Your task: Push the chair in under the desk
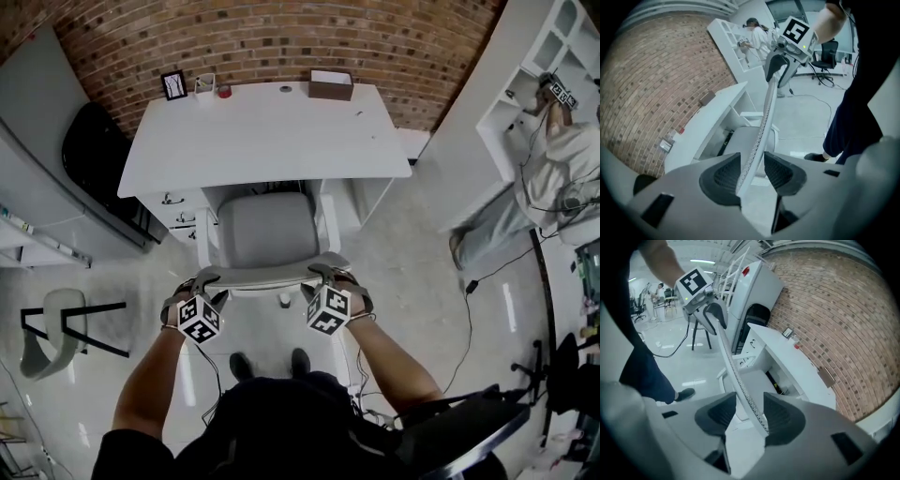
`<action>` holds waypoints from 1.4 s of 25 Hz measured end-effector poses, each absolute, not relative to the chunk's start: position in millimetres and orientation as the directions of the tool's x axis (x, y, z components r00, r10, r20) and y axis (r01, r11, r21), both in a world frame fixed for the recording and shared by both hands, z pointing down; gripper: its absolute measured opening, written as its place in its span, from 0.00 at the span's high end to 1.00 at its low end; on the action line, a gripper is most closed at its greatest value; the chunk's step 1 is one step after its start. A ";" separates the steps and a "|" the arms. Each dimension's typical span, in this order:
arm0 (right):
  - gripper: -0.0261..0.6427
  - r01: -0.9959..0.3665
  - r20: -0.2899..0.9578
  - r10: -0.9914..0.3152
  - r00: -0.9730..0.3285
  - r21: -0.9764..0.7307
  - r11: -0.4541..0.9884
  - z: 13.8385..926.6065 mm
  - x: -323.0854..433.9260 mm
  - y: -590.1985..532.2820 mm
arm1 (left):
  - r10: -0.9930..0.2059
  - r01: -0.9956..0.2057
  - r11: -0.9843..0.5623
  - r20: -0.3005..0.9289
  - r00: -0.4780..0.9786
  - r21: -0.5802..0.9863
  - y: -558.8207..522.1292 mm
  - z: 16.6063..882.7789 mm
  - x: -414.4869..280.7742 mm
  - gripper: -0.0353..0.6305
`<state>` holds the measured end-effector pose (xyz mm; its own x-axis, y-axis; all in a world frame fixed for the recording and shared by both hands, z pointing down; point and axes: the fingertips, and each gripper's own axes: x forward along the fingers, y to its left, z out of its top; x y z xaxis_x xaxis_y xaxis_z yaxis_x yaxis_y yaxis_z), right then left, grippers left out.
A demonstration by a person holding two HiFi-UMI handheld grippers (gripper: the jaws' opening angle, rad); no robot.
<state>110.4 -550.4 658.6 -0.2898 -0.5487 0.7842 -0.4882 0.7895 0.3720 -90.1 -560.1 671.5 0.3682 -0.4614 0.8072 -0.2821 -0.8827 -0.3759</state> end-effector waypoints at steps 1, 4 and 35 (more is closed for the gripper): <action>0.68 -0.522 0.771 -0.566 -0.292 0.367 0.770 651.9 110.7 -549.0 | -0.479 -0.323 -0.871 0.785 0.394 -0.369 -558.4 663.6 -92.9 0.70; 0.72 -0.629 0.718 -0.627 -0.301 0.344 0.697 627.2 110.1 -544.6 | -0.544 -0.455 -0.824 0.694 0.471 -0.337 -552.1 634.8 -99.5 0.70; 0.95 -0.946 0.227 -0.922 -0.314 0.009 0.325 426.8 75.0 -515.0 | -0.856 -0.869 -0.495 0.163 0.491 0.019 -510.9 439.2 -158.1 0.94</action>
<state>75.0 -515.0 426.8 -0.3143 -0.9218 0.2268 -0.9458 0.3247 0.0090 -158.1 -510.9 439.2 0.4914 -0.8556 0.1626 -0.8686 -0.4951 0.0194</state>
